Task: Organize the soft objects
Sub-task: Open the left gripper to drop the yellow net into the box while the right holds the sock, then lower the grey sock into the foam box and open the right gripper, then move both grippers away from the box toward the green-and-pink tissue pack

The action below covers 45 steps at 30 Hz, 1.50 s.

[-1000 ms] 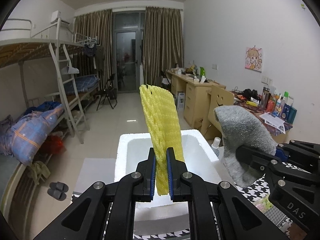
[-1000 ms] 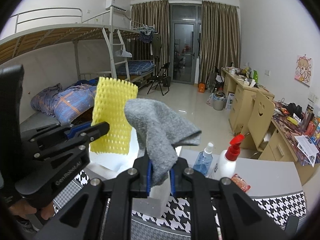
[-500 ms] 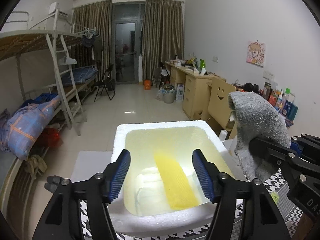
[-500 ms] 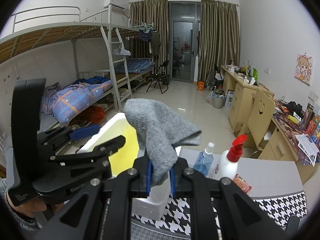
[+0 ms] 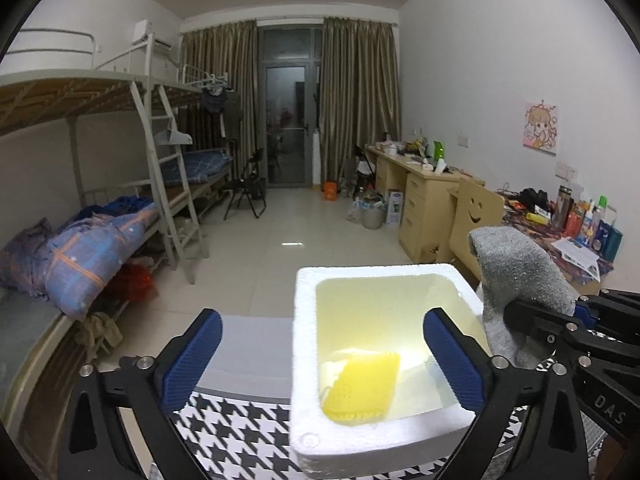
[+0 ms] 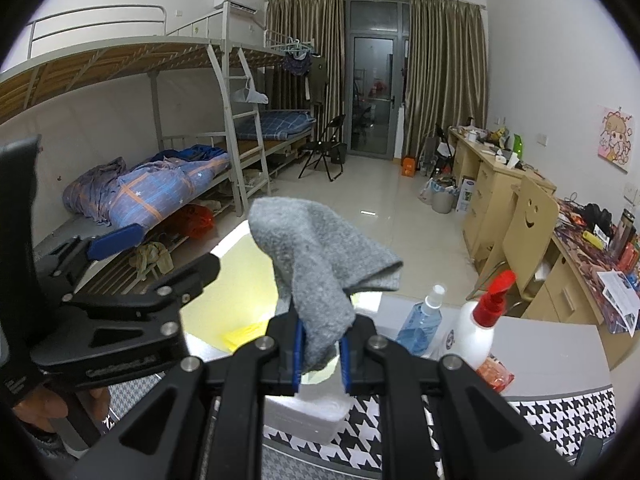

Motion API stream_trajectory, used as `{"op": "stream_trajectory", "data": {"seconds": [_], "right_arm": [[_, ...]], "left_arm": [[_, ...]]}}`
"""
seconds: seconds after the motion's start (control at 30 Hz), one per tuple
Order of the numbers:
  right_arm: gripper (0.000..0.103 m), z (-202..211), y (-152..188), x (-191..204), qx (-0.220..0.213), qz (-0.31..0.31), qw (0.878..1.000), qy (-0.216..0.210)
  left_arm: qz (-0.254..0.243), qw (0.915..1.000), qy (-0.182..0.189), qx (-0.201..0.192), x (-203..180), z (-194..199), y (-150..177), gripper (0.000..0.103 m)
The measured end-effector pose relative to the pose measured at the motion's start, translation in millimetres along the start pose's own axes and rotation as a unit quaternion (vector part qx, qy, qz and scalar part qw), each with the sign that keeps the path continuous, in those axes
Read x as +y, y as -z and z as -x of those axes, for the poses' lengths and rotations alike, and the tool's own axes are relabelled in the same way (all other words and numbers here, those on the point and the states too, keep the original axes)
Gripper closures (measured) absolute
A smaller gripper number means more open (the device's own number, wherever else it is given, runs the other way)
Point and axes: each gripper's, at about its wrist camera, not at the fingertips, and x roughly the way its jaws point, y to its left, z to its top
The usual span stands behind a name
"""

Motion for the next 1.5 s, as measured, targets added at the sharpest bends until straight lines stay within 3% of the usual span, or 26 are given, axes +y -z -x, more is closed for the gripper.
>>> {"op": "stream_trajectory", "data": {"seconds": [0.47,0.8,0.87,0.93,0.97,1.17,1.37,1.5], "right_arm": [[0.085,-22,-3,7,0.018,0.006,1.000,-0.011],[0.083,-45,-5,9,0.046,-0.010,0.999,-0.021],[0.075,-51,-6,8,0.054,-0.015,0.998,-0.028],[0.053,-53,-5,8,0.062,-0.017,0.997,-0.035],[0.050,-53,-5,8,0.062,-0.018,0.997,-0.036],[0.045,-43,-4,9,0.049,-0.014,0.998,-0.030],[0.033,-26,-7,8,0.032,-0.017,0.999,-0.029],[0.020,-13,-7,8,0.023,-0.014,0.999,-0.024]], "left_arm": [[0.012,0.9990,-0.043,-0.008,21,15,4,0.001],[0.028,0.9982,-0.052,-0.008,36,18,11,0.001],[0.031,0.9981,-0.054,-0.007,38,19,11,0.001],[0.029,0.9980,-0.055,-0.007,38,20,12,0.001],[0.029,0.9980,-0.056,-0.008,38,21,12,0.001],[0.030,0.9980,-0.055,-0.009,40,22,13,0.001],[0.025,0.9984,-0.050,-0.010,34,26,11,0.001],[0.023,0.9984,-0.050,-0.016,29,30,10,0.001]]}}
